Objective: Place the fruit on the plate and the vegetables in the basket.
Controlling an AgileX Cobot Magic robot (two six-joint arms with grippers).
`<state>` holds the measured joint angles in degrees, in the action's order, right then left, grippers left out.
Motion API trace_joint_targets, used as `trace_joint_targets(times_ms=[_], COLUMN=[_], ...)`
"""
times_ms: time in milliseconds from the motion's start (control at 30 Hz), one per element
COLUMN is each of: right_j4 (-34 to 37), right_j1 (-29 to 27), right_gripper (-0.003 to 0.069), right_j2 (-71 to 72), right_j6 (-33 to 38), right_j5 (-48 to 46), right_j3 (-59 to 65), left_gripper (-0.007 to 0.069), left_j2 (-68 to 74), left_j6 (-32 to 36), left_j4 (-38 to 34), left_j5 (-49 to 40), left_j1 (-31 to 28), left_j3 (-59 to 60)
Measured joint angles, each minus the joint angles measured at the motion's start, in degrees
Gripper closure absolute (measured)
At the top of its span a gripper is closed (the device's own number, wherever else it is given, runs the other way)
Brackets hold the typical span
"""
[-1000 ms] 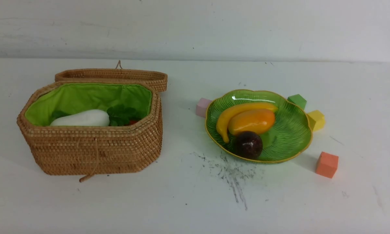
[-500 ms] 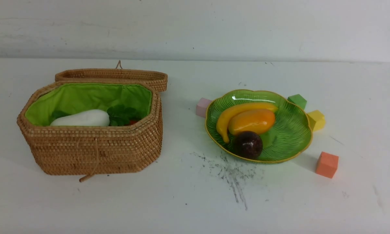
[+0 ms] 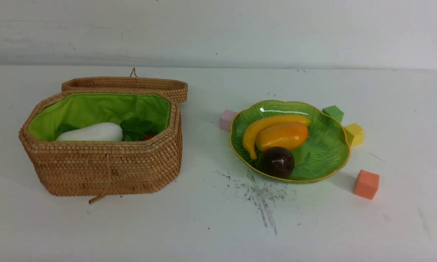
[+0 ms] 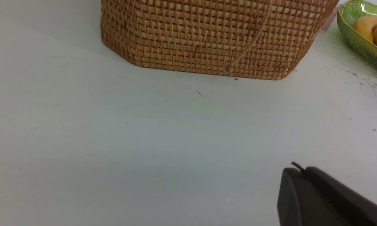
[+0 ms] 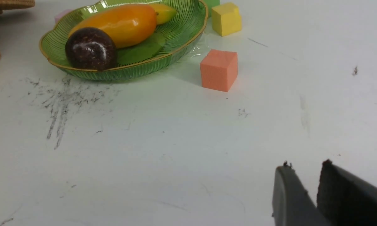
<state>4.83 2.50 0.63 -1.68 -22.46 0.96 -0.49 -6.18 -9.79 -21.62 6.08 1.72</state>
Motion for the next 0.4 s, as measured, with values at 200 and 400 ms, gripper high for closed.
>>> trace_joint_targets(times_ms=[200, 400], right_j4=[0.0, 0.0], right_j1=[0.0, 0.0], right_gripper=[0.0494, 0.0484], right_j2=[0.0, 0.0], right_j6=[0.0, 0.0], right_j5=[0.0, 0.0], right_j3=[0.0, 0.0], left_gripper=[0.0637, 0.0631], left_j2=[0.0, 0.0], left_j6=[0.0, 0.0], left_j4=[0.0, 0.0], left_j5=[0.0, 0.0], left_j1=[0.0, 0.0], left_j3=[0.0, 0.0])
